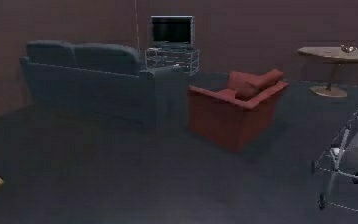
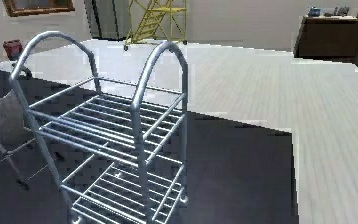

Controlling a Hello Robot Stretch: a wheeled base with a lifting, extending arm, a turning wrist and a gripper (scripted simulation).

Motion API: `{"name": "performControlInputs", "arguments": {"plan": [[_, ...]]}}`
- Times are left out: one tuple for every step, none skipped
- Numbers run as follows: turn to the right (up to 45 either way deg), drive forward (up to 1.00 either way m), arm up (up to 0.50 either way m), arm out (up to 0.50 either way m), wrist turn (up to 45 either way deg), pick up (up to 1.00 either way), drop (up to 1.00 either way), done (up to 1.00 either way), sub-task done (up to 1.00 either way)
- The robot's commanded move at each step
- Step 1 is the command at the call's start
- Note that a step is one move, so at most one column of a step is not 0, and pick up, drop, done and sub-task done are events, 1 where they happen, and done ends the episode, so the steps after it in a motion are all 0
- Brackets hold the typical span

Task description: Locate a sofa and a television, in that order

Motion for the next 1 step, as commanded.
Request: {"name": "performControlInputs", "arguments": {"plan": [[0.0,1.00,0.00,0.00,0.0,0.00,0.00,0.00,0.00]]}}
